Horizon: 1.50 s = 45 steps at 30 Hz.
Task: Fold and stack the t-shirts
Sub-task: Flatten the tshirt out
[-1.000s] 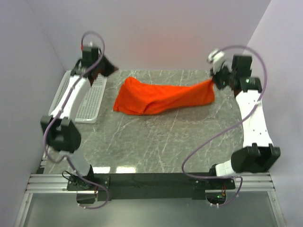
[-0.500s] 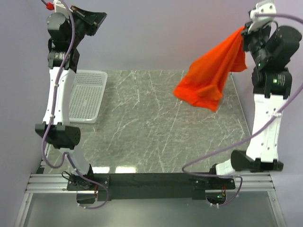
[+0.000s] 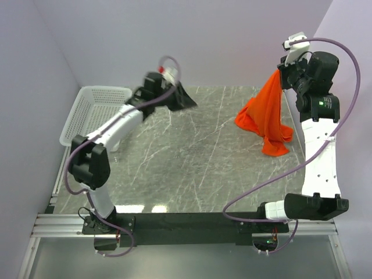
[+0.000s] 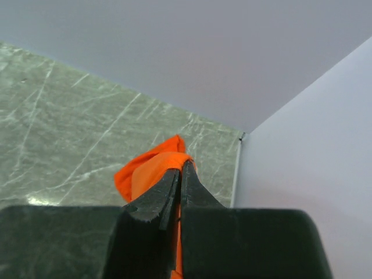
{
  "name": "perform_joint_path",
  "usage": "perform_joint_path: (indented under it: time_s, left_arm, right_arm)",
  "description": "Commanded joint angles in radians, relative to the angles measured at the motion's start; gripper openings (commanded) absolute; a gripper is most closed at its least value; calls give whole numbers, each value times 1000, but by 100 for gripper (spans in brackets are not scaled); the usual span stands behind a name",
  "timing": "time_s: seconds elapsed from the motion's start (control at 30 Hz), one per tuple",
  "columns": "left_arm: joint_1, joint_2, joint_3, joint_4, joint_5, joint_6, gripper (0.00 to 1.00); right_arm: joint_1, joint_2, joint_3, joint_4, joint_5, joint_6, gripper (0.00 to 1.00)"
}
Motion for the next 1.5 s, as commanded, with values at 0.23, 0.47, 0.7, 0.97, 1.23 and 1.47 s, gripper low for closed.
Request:
perform_joint_path:
  time_s: [0.23,0.47,0.7,0.97,1.23,1.47]
  left_arm:
    - [-124,-204,-309,404,-62,237,47]
    - [-146,-293,-475,497,-25,289,49]
    - [-150,-238,-489,487,-53,309,50]
    - [-143,-221,-500,408,-77,375,57]
    - [-112,-188,-612,479,74,396,84]
    - [-129,-86,-614,512,98,386,97]
  right_arm:
    - [323,40,338,-34,130,89,0]
    - [387,165,541,-15,182,133,0]
    - [410,163,493,-22,172,147,0]
    - [410,125,421,-31,162,144,0]
    - [405,96,364,-34,167,136,0]
    - [407,89,340,-36,165,135,0]
